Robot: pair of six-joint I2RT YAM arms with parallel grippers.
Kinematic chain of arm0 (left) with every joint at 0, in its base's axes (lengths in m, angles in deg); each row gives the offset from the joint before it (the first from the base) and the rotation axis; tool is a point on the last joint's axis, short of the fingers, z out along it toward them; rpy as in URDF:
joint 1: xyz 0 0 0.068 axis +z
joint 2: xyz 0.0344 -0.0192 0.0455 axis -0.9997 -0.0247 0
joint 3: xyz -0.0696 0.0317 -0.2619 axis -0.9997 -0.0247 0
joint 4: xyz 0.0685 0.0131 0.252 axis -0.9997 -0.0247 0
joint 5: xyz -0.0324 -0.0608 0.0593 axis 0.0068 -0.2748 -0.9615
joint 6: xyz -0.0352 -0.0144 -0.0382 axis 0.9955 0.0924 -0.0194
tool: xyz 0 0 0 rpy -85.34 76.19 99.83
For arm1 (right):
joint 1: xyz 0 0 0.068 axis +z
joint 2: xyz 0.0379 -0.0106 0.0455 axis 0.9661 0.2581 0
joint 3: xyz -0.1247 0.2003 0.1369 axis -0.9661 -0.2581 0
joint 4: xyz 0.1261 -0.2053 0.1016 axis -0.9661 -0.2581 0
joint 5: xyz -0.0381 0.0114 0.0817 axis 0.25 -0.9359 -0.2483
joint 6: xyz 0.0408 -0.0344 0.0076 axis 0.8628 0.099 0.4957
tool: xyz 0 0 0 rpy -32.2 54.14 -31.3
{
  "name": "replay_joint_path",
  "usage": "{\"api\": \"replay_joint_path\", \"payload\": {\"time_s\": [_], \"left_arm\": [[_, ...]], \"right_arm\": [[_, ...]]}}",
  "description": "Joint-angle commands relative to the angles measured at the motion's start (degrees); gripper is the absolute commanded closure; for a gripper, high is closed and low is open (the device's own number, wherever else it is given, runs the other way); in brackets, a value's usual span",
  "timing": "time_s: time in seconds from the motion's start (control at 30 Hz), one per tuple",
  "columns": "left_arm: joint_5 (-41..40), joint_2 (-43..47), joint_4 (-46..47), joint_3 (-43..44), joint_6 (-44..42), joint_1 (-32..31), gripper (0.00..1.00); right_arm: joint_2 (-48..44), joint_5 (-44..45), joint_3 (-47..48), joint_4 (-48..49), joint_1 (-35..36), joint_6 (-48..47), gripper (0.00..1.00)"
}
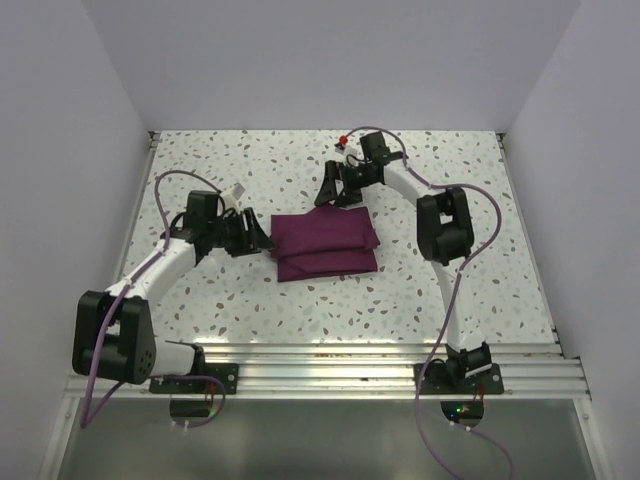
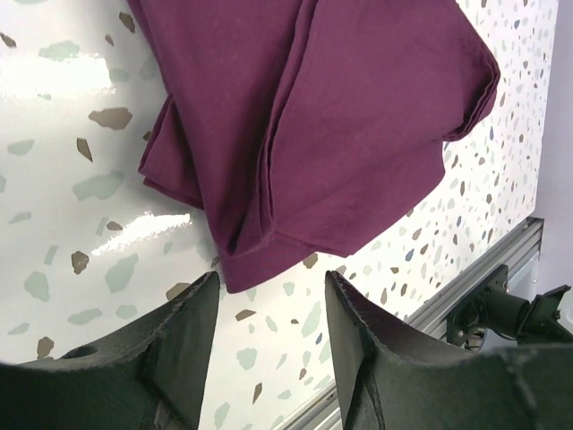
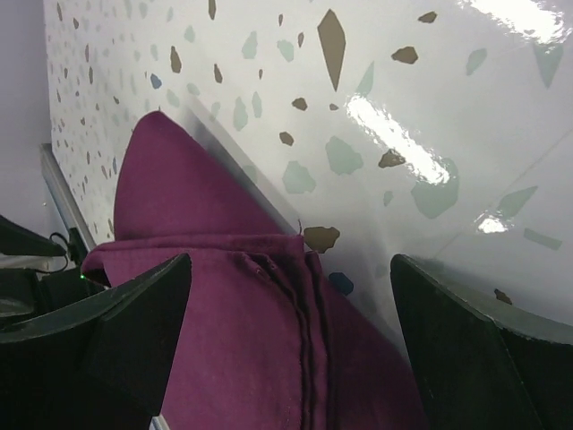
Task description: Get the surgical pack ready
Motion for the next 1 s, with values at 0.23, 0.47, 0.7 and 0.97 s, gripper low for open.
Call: {"api": "replay_joint_path", "payload": {"time_s": [0.23,0.47,0.7,0.97], "left_arm": [[3.73,-0.39,3.52,1.77,0.09,2.47,0.46],[4.35,-1.19,3.17,2.91,0.62,2.56,0.48],[2.16,-0.13,-0.16,5.37,0.62,3.79,0.48],[1.28,-1.80,-3.50,9.24,2.90,5.11,0.49]], "right_arm": [[-3.00,-13.70,-2.21,6.74,0.55,2.96,0.25],[-4.23,-15.03,-3.17,7.10,0.73,4.80,0.53],[-11.08,-10.46,-4.13,3.59,1.17,7.35,0.99],[-27.42,-7.30,-20.26,-4.05,5.38,5.07,0.96]]}}
